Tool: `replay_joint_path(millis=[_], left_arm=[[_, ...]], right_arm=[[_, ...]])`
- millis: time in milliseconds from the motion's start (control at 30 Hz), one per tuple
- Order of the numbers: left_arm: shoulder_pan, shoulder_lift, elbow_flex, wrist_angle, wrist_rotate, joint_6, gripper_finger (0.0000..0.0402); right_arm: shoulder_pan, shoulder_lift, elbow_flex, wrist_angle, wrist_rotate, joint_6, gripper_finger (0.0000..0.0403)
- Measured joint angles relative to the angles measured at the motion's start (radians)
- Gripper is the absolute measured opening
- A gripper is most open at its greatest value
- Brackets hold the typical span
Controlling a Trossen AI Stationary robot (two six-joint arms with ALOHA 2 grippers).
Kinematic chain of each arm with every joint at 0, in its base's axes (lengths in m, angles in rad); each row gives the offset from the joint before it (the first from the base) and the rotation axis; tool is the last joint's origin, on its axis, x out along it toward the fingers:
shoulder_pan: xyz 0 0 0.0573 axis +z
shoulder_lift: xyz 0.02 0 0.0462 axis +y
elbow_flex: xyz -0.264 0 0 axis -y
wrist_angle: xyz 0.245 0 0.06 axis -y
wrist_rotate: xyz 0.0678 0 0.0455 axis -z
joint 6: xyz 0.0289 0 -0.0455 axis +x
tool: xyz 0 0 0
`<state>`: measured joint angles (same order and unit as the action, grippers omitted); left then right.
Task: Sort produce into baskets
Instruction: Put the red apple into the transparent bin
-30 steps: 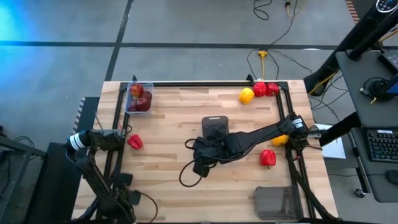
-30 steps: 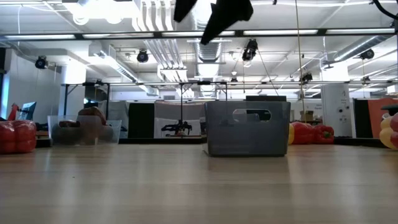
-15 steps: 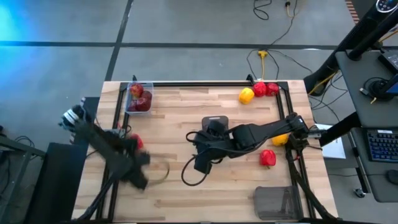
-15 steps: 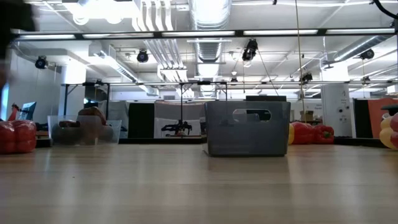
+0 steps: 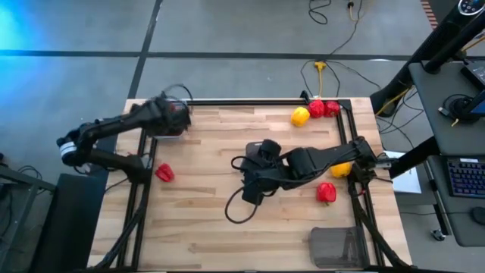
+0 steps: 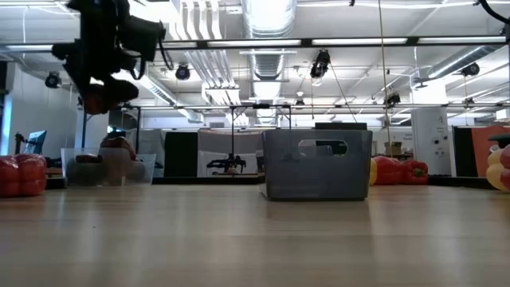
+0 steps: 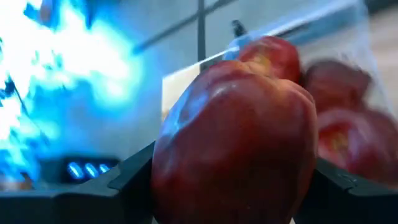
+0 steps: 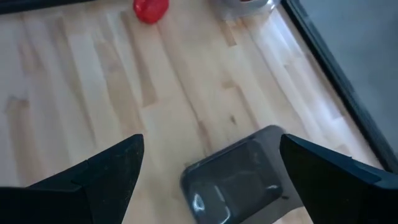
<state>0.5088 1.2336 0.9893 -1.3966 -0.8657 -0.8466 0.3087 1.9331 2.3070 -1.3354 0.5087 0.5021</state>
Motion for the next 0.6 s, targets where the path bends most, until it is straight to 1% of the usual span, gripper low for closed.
replay_joint_path(millis=[100, 200, 300, 433, 533, 600], left_arm=[[0.122, -0.006, -0.019, 0.142, 0.062, -0.006, 0.026], [0.176, -0.007, -0.039, 0.228, 0.09, -0.028, 0.026], [0.194, -0.003, -0.068, 0.266, 0.076, -0.054, 0.026], [0.195, 0.007, -0.117, 0.339, 0.065, -0.005, 0.0264], [0.195, 0.018, -0.16, 0.395, 0.065, 0.001, 0.0275], [0.195, 0.025, -0.174, 0.43, 0.064, 0.035, 0.0286]], right_arm=[[-0.033, 0.0, 0.005, 0.014, 0.0, -0.062, 0.0368], [-0.071, 0.0, 0.012, 0.017, 0.0, -0.128, 0.0368], [-0.104, 0.0, 0.014, 0.016, -0.005, -0.175, 0.0368], [-0.131, 0.0, 0.014, 0.002, -0.019, -0.245, 0.0368], [-0.145, 0.0, 0.014, 0.002, -0.02, -0.299, 0.0368], [-0.154, 0.0, 0.014, 0.003, -0.019, -0.31, 0.0368]])
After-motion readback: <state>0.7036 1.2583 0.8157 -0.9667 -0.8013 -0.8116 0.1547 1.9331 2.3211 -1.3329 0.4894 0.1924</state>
